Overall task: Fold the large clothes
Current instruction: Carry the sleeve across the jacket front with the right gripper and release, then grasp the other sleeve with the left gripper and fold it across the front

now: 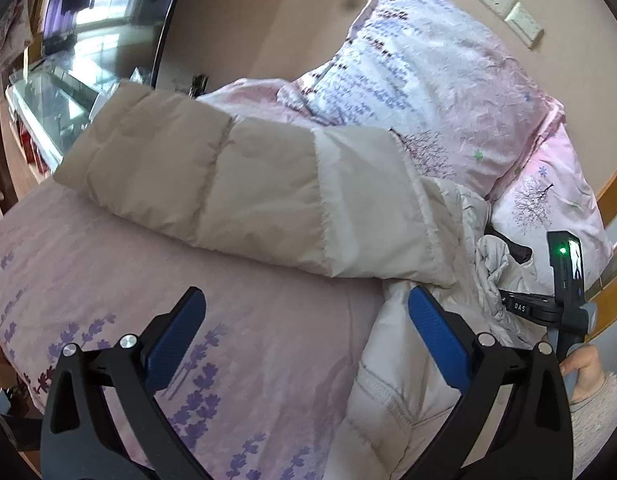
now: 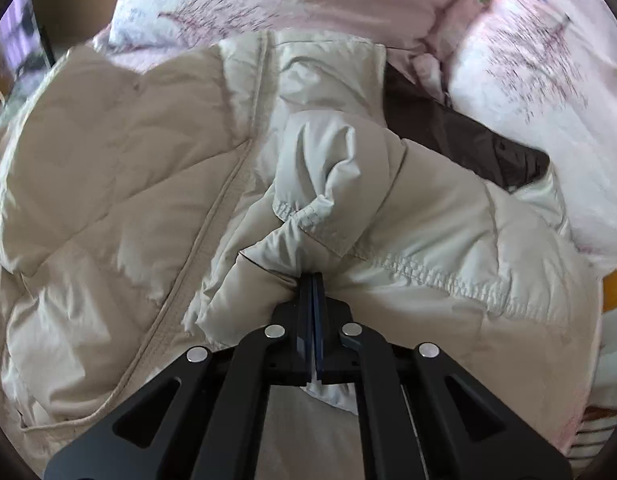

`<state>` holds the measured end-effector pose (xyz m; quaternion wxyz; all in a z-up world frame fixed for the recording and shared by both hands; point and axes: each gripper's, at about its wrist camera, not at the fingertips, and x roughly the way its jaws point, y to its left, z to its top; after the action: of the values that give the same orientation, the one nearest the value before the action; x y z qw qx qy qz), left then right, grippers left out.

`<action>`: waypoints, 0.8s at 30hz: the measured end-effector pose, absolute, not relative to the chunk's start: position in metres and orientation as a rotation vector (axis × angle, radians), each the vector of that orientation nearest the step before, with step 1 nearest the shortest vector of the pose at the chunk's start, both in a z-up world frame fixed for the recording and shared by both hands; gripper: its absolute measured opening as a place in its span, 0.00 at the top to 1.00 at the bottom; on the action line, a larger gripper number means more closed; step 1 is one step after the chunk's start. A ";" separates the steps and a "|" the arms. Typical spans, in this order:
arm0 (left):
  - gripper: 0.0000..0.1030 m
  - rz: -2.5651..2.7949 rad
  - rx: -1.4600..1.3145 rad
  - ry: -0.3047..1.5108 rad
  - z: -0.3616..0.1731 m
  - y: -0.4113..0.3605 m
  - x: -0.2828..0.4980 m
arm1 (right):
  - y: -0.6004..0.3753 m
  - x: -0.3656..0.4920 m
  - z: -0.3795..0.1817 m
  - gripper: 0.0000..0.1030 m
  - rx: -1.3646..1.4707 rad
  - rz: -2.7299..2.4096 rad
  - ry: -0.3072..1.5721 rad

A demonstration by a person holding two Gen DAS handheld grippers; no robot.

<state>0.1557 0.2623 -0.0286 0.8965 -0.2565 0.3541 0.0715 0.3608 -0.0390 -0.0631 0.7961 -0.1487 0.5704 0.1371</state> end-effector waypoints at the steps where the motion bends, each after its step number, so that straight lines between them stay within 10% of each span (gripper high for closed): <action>1: 0.02 0.152 -0.518 0.725 -0.027 0.261 0.154 | -0.042 0.362 -0.059 0.96 -0.298 0.310 1.234; 11: 0.02 0.165 -0.618 0.743 -0.029 0.285 0.149 | -0.067 0.367 -0.053 0.96 -0.079 0.387 1.304; 15: 0.02 0.185 -0.774 0.767 -0.042 0.313 0.145 | -0.097 0.354 -0.017 0.48 0.101 0.453 1.239; 24: 0.10 0.304 -1.033 0.666 -0.055 0.373 0.136 | -0.140 0.324 0.016 0.46 0.264 0.563 1.209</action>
<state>0.1356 0.3726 -0.0554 0.8061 -0.4829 0.3111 0.1423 0.3242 -0.1399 0.0159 0.7776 0.1223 0.5592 0.2603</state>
